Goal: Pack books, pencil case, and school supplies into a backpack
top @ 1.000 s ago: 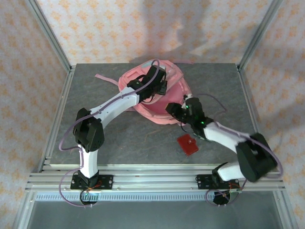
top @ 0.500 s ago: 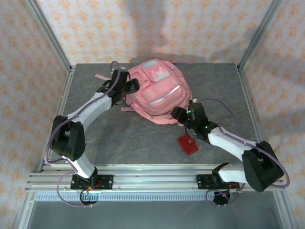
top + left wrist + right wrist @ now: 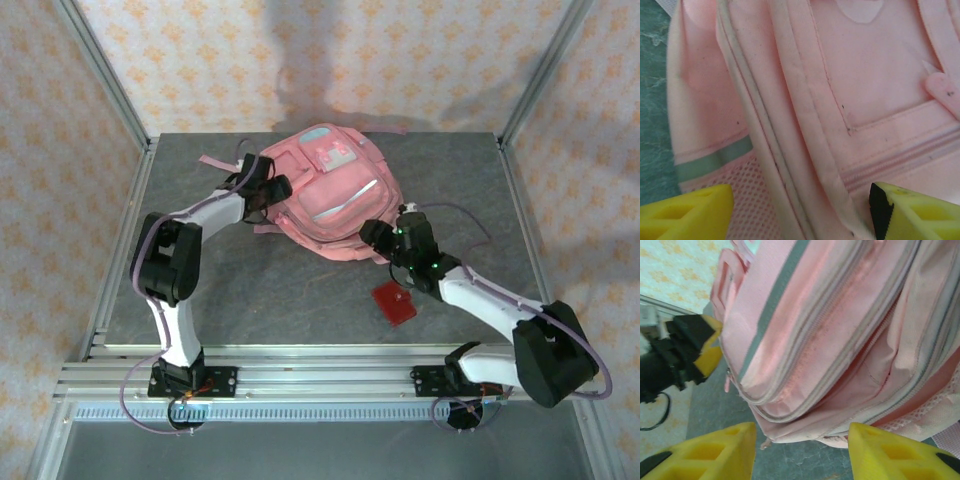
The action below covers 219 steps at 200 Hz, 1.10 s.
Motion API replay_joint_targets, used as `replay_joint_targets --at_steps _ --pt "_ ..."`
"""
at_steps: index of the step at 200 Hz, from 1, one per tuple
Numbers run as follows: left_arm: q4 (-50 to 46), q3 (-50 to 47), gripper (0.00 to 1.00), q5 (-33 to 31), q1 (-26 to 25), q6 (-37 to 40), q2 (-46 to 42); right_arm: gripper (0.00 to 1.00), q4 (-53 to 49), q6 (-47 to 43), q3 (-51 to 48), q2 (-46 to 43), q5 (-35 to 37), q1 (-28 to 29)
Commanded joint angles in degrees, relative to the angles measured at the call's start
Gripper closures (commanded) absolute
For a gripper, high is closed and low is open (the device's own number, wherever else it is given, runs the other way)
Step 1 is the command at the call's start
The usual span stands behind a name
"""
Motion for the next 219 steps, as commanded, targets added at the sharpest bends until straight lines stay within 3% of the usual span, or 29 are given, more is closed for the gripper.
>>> replay_joint_targets --at_steps 1,11,30,45,89,113,183,200,219 --pt "2.0 3.1 0.31 -0.2 0.5 -1.2 2.4 0.49 -1.0 -1.0 0.0 -2.2 2.2 0.1" --pt "2.9 3.4 0.41 0.3 0.6 -1.2 2.8 0.49 -1.0 -1.0 0.0 -2.2 2.2 0.1" --pt "3.9 4.5 0.71 1.5 0.7 -1.4 3.4 0.49 -0.8 -0.7 -0.4 -2.0 1.7 0.1" --pt "3.4 6.0 1.0 3.7 0.8 -1.3 4.3 0.49 0.1 -0.1 -0.9 -1.7 1.2 0.1" --pt "4.5 0.9 1.0 6.7 1.0 -3.1 -0.9 0.49 -0.2 0.4 -0.9 1.9 0.3 0.5" --pt "6.8 -5.4 1.0 8.7 1.1 -5.6 -8.2 0.49 -0.7 0.3 1.4 6.7 1.6 0.5" --pt "18.2 -23.7 1.0 12.9 0.8 -16.5 -22.8 0.51 -2.7 -4.1 22.0 27.2 6.7 -5.3" --pt "20.1 -25.4 1.0 13.2 0.4 -18.1 -23.5 0.51 -4.9 -5.2 25.9 27.4 5.5 -4.5" --pt "23.4 -27.4 1.0 13.6 -0.3 -20.9 -24.0 0.5 -9.3 -7.6 27.8 23.9 8.7 -0.9"
